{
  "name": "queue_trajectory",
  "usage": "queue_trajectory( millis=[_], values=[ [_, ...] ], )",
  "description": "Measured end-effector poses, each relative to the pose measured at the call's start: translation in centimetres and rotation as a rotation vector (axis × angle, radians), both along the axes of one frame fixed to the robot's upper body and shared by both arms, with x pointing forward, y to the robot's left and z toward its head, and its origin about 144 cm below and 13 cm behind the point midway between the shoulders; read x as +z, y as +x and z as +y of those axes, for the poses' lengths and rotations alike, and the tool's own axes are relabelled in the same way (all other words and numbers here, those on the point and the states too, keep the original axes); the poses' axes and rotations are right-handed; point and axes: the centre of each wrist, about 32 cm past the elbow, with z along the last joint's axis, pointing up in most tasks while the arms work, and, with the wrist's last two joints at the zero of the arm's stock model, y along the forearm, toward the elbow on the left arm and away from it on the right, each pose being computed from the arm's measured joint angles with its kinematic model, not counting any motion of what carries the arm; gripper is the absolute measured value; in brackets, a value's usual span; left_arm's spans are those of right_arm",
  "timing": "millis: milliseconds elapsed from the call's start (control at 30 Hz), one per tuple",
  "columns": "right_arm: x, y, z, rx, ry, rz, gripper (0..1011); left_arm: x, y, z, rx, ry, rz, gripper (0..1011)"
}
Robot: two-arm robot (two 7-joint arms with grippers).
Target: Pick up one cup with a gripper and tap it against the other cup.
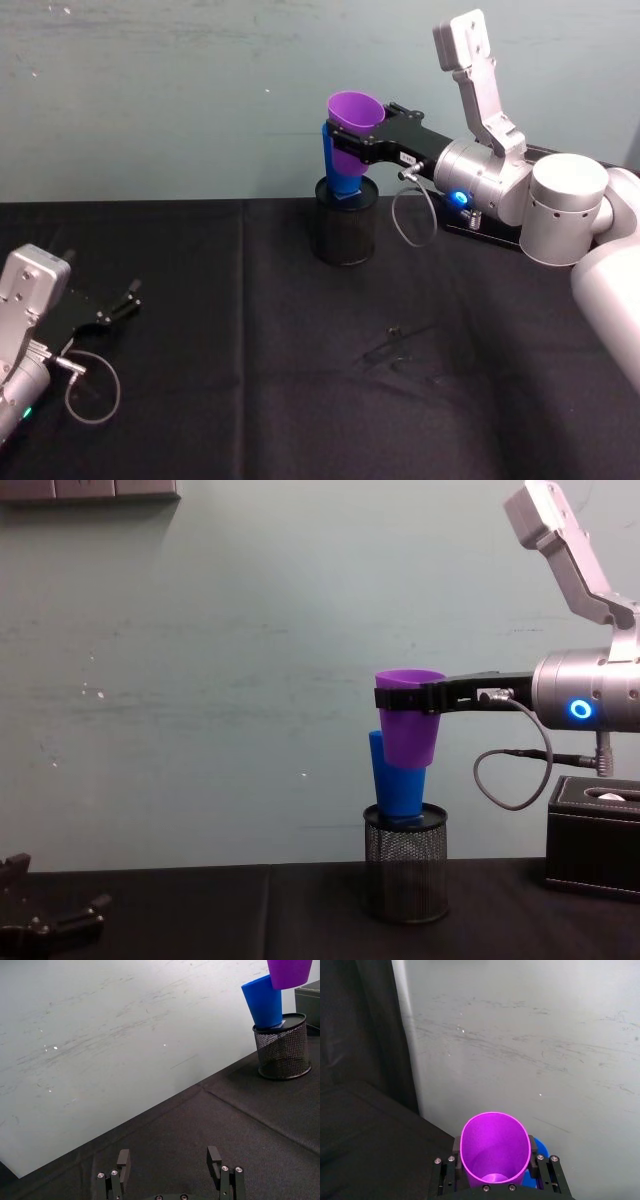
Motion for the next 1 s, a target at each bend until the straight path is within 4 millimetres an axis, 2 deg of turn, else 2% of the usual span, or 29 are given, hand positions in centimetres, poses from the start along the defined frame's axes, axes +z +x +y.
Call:
queue_trajectory(
  millis=[700, 1000],
  values=[
    [0.05, -0.01, -0.04, 0.003, 0.0, -0.001, 718, 0.0, 0.0, 0.0, 0.0, 0.0, 0.0, 1000],
    [0.56, -0.87, -0.28, 0.034, 0.006, -0.008, 718, 0.0, 0.0, 0.0, 0.0, 0.0, 0.0, 1000]
  ],
)
